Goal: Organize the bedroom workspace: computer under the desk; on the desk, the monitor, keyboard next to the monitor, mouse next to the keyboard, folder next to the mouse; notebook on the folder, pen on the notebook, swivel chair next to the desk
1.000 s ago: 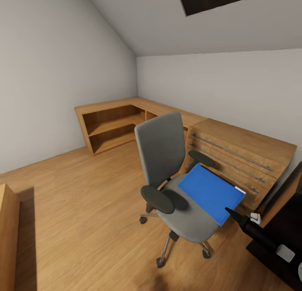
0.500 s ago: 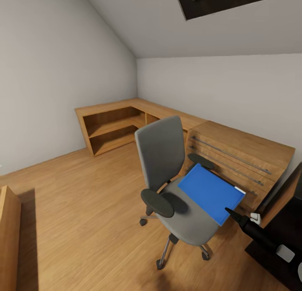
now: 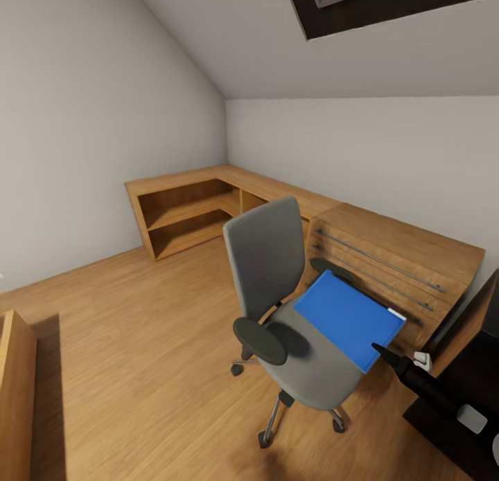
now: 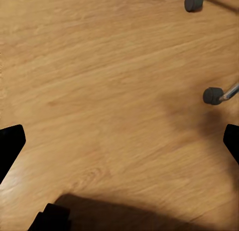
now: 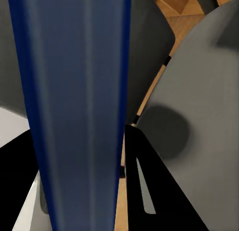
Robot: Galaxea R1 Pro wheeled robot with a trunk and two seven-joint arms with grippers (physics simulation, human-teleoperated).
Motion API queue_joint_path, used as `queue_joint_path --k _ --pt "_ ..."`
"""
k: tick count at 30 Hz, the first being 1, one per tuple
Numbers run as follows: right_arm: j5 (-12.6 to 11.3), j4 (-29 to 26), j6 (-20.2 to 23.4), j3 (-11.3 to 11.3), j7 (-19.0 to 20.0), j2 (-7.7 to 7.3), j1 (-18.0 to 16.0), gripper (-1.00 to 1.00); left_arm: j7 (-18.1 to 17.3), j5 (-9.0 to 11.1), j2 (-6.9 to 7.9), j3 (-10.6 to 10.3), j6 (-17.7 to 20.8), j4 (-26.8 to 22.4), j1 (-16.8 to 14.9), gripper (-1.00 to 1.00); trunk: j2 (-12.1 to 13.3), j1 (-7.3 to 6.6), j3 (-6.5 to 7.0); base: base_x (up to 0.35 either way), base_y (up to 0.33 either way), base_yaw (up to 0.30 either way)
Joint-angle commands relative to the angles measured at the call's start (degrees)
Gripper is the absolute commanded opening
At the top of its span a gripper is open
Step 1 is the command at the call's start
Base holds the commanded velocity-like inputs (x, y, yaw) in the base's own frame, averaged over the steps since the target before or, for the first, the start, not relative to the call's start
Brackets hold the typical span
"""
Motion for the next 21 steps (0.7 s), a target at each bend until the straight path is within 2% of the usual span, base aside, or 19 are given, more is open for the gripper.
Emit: queue_joint_path --k 1,14,19,21 --pt "0.23 0.03 0.59 -0.42 0.18 0.00 -0.02 -1.00 -0.28 0.53 -0.05 0.15 -0.01 -0.05 0.01 1.00 0.39 -0.23 0.14 0.000 0.000 0.000" --pt "-0.26 0.08 1.02 -0.44 0.47 -0.02 -0.02 -1.00 0.16 0.69 -0.04 0.24 0.08 0.07 0.01 1.00 5.61 -3.08 2.48 0.000 0.000 0.000" --pt "-0.33 0.05 3.15 -0.48 1.00 -0.07 -0.02 -1.00 0.22 0.72 0.05 0.31 0.00 2.27 0.01 1.00 7.61 -4.18 3.38 0.000 0.000 0.000" --pt "-0.34 -0.05 5.30 -0.45 1.20 -0.09 -0.02 -1.00 0.19 0.76 0.13 0.32 -0.05 3.42 0.01 1.00 8.41 -4.62 3.74 0.000 0.000 0.000"
